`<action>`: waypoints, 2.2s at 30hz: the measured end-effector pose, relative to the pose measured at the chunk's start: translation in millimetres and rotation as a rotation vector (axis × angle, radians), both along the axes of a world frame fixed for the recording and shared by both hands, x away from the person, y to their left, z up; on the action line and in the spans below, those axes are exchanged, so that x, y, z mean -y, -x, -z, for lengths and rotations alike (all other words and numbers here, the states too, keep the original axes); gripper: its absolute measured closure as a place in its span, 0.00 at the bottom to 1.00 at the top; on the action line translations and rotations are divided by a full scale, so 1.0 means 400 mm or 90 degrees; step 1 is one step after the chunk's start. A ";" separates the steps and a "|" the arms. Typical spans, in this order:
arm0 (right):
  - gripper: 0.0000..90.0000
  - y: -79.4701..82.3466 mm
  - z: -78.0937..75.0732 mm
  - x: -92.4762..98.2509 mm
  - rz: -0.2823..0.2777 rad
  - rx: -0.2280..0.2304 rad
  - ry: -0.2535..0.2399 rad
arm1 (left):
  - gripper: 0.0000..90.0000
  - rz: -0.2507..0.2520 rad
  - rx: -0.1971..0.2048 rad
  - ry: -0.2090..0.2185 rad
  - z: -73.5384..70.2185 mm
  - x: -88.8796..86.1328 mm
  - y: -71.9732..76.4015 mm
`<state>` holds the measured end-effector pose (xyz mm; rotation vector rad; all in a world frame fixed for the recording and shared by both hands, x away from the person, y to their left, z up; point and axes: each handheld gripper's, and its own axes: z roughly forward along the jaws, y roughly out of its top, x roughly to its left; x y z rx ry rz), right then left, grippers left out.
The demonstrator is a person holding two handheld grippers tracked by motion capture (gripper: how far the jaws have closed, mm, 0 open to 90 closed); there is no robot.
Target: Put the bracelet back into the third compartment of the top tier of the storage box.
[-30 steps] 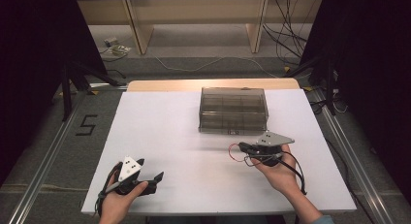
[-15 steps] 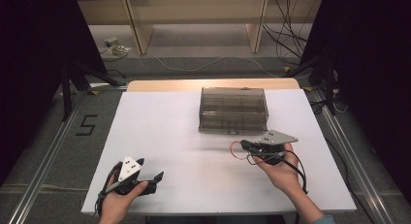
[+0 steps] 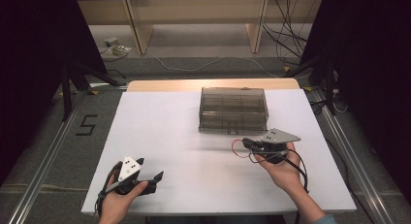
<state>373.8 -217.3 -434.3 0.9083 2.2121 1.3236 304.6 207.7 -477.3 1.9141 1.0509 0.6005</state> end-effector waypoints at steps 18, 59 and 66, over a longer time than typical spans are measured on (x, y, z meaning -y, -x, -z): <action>0.98 -0.003 -0.012 0.010 0.010 0.009 -0.006 | 0.18 -0.002 0.003 -0.001 0.000 0.000 -0.001; 0.98 -0.019 -0.034 0.032 0.030 0.020 -0.012 | 0.18 -0.003 0.010 -0.004 -0.001 0.000 -0.001; 0.98 -0.021 -0.038 0.035 0.031 0.021 -0.013 | 0.18 -0.003 0.011 -0.003 -0.001 0.000 -0.001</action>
